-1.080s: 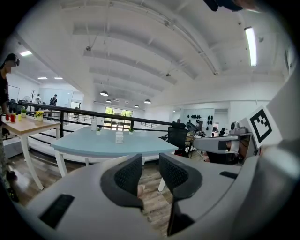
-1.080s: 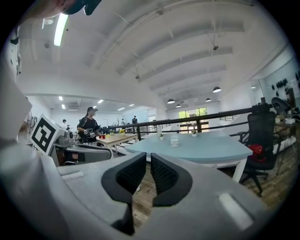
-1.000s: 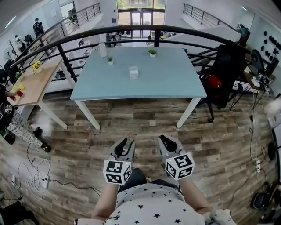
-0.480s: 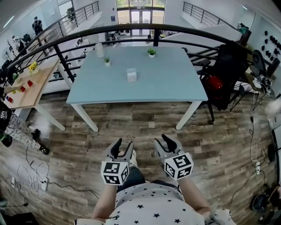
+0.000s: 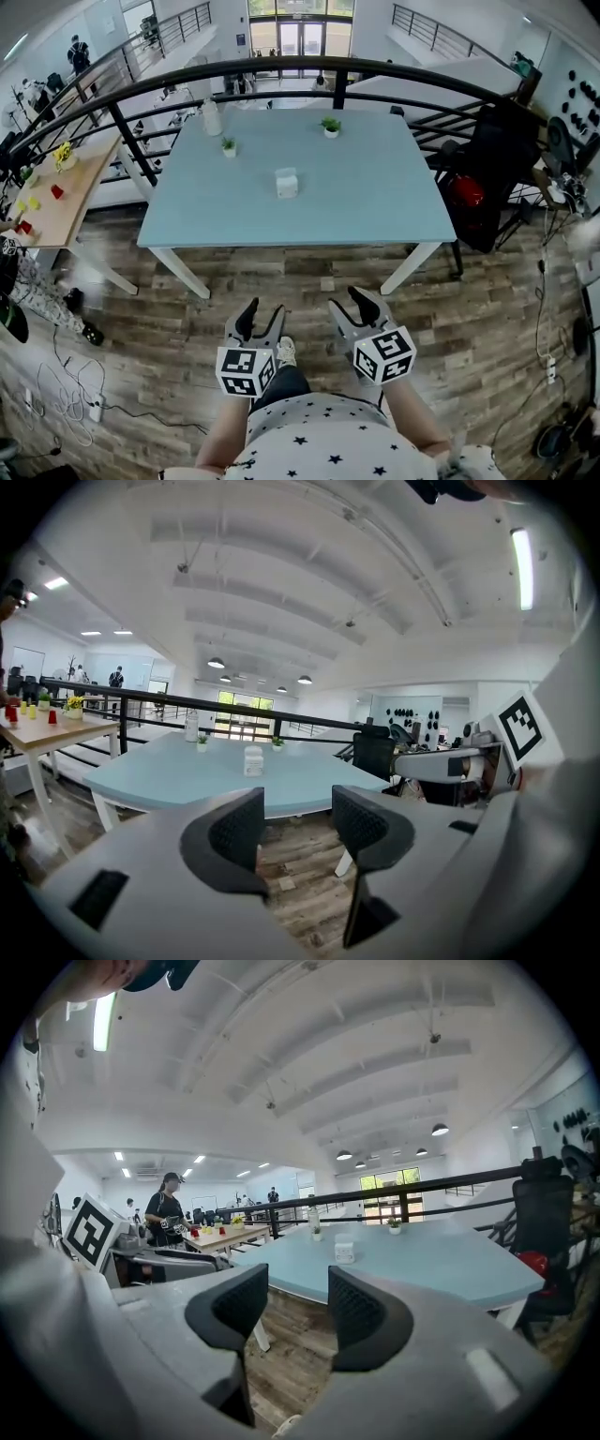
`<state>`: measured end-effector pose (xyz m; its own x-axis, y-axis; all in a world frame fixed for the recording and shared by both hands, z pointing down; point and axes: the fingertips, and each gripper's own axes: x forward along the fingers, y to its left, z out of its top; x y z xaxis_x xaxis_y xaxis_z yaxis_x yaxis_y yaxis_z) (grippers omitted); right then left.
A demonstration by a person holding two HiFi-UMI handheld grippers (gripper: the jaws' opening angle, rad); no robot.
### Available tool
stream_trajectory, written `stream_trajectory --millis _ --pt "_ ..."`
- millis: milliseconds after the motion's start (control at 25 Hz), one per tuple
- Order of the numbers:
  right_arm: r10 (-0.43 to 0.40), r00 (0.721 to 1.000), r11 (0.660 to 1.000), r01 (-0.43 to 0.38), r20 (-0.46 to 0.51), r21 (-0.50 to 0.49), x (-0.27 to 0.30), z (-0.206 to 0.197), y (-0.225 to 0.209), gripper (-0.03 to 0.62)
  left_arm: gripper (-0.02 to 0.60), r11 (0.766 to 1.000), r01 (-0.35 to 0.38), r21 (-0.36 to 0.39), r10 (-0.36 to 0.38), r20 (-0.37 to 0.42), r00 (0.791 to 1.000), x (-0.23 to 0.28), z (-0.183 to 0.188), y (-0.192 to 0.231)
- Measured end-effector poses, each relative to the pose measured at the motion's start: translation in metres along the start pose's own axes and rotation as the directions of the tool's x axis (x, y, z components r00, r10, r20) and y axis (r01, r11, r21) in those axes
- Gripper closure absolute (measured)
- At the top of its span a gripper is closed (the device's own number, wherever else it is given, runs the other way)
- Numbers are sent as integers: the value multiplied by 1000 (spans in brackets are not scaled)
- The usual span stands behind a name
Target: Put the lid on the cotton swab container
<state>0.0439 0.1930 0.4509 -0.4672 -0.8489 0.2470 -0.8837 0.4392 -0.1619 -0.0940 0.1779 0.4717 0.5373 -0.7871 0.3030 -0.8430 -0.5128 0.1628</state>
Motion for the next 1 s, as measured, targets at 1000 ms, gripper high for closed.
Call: stream_trajectory --millis 1000 --pt "-41 999 999 40 3 12 217 89 -82 411 345 998 64 15 -64 -41 997 179 88 148"
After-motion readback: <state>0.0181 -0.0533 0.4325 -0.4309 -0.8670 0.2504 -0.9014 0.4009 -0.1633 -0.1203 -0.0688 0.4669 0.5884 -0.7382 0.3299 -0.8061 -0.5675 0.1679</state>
